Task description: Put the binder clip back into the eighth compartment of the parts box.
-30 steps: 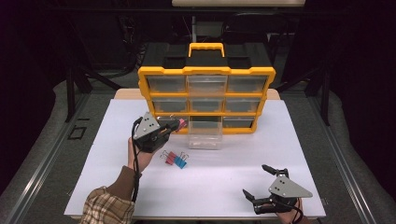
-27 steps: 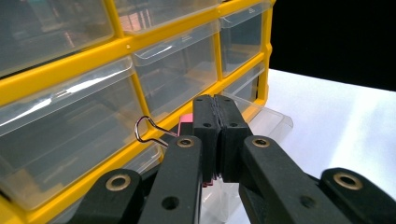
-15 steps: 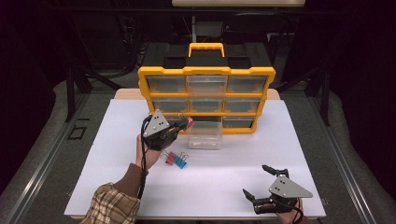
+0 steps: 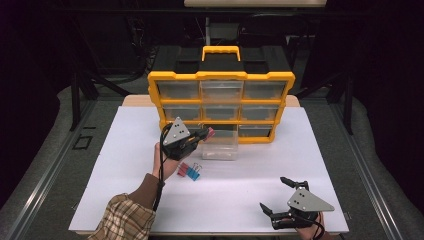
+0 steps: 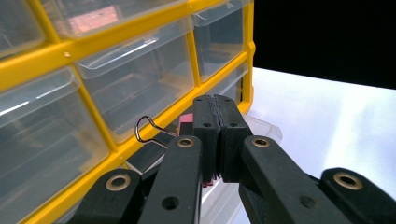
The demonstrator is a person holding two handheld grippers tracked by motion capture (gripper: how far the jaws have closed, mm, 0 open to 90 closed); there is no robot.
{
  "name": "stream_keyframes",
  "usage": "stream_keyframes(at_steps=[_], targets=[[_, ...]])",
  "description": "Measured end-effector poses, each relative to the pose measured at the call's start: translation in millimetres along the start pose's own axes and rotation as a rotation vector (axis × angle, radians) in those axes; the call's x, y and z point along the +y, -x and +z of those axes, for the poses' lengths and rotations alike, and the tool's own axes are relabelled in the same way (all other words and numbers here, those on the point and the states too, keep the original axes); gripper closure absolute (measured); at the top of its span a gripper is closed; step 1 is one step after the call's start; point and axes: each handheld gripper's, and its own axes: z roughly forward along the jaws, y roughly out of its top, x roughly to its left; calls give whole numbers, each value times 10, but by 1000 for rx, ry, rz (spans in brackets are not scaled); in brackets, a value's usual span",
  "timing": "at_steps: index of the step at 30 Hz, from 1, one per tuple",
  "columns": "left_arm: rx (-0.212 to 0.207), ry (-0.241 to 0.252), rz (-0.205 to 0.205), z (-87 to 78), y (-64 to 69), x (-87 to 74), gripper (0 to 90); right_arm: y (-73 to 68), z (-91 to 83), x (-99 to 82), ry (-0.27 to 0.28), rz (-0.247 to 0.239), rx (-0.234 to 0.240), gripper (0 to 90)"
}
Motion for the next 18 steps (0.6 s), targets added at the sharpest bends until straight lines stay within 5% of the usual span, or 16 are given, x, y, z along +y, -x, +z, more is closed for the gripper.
stream_keyframes(at_steps=[18], targets=[[-30,-41,-14,201,-7,-74,885,3,6,-5,-11,3,2,15]])
